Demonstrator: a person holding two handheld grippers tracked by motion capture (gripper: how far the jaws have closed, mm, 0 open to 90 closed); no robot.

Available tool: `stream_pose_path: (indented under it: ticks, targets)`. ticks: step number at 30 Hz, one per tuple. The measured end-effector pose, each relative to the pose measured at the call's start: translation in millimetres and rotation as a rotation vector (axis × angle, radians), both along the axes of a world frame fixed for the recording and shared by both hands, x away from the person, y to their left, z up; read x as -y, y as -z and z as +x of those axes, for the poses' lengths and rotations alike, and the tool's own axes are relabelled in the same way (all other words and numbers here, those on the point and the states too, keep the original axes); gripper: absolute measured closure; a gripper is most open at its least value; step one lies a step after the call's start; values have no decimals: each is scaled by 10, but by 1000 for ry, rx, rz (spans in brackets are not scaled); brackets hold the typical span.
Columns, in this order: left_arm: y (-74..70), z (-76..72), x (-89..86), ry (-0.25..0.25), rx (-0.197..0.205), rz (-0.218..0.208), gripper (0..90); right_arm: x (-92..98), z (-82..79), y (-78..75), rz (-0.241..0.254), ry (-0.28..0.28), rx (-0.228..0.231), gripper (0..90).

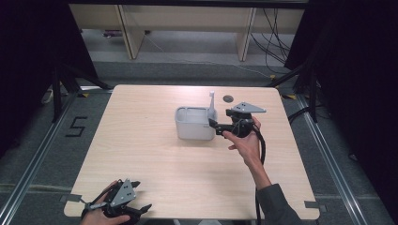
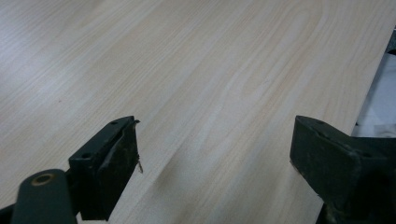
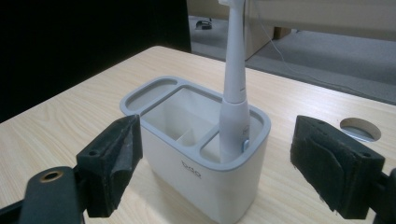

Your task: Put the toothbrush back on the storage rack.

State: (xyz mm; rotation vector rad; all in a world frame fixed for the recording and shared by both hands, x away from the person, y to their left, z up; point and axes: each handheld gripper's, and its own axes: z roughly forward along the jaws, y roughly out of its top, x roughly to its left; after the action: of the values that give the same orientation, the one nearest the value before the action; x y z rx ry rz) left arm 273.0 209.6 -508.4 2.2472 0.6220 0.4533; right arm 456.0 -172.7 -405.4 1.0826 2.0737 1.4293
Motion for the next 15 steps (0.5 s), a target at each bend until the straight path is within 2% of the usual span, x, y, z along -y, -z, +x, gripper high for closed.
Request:
stream_pose_path:
  ticks: [1,3,6,7,9,10,13,14,15]
  targets:
    - [0,0,0,0,1,0,147,11,0,0,-3,3,9,176]
    - [1,-1,4,-3,3,-2,148,20,-15,2,11,-1,1,175]
    - [0,-1,3,0,0,-2,148,28,-25,2,7,1,-2,175]
    - [2,0,2,-1,5,-2,147,16,-45,8,24,0,-26,175]
    - [2,0,2,0,4,-2,148,9,-62,6,17,9,-35,173]
    - [1,-1,4,-3,1,-2,148,24,-45,9,-10,-3,-1,170]
    - [-1,0,1,1,0,-1,147,2,-68,12,14,-9,-22,169]
    - [0,-1,2,1,0,-2,148,2,-76,7,3,-7,-13,168]
    - [1,-1,3,1,-1,-3,147,-4,-85,7,14,-16,-17,167]
